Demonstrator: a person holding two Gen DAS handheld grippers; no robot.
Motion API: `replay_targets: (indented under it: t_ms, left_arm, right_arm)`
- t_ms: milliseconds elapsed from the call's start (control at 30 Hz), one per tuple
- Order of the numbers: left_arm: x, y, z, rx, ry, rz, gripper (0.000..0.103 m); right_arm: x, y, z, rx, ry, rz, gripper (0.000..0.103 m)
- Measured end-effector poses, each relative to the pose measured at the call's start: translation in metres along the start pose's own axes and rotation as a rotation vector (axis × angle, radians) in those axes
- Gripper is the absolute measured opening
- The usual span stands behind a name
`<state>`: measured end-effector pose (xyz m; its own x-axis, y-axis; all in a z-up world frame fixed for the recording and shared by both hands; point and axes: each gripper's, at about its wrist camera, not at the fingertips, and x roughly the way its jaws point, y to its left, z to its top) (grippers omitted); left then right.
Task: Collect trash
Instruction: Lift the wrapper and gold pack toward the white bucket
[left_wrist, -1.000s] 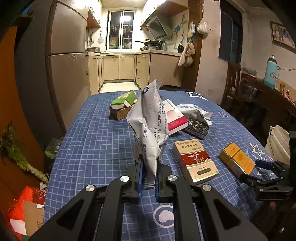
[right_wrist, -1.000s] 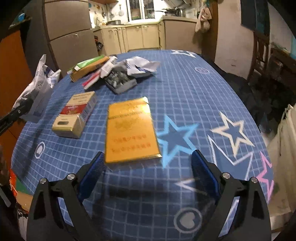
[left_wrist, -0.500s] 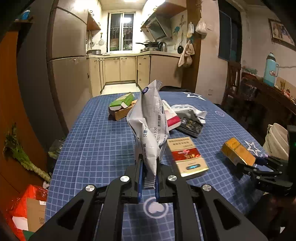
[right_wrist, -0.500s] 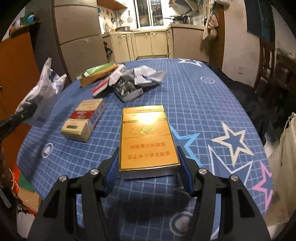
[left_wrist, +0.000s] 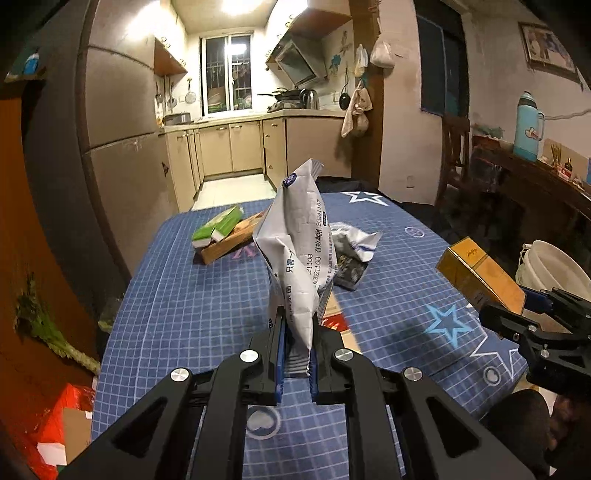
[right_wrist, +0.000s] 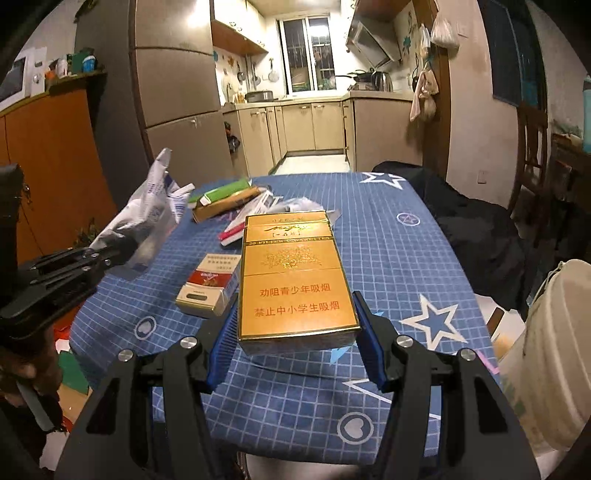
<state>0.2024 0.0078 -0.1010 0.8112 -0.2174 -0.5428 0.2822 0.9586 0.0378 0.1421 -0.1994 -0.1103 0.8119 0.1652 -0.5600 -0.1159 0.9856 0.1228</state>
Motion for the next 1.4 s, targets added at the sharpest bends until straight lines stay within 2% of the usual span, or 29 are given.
replay_targets:
  t_ms: [300, 867, 1133, 1400]
  left_arm:
    - [-0.015, -0.037, 0.023, 0.058, -0.06, -0.004, 0.011]
    - [-0.032, -0.1, 0.043, 0.161, -0.116, -0.058, 0.011]
    - [-0.032, -0.151, 0.057, 0.237, -0.14, -0.132, 0.011]
    - [-0.025, -0.229, 0.062, 0.344, -0.136, -0.262, 0.011]
  right_arm:
    - [-0.029, -0.012, 0.008, 0.026, -0.057, -0.017, 0.055]
    - [-0.082, -0.053, 0.014, 0.09, -0.163, -0.118, 0.055]
    - [-0.118, -0.092, 0.012, 0.142, -0.22, -0.212, 0.055]
    - [-0.16, -0.154, -0.009, 0.207, -0.245, -0.378, 0.055]
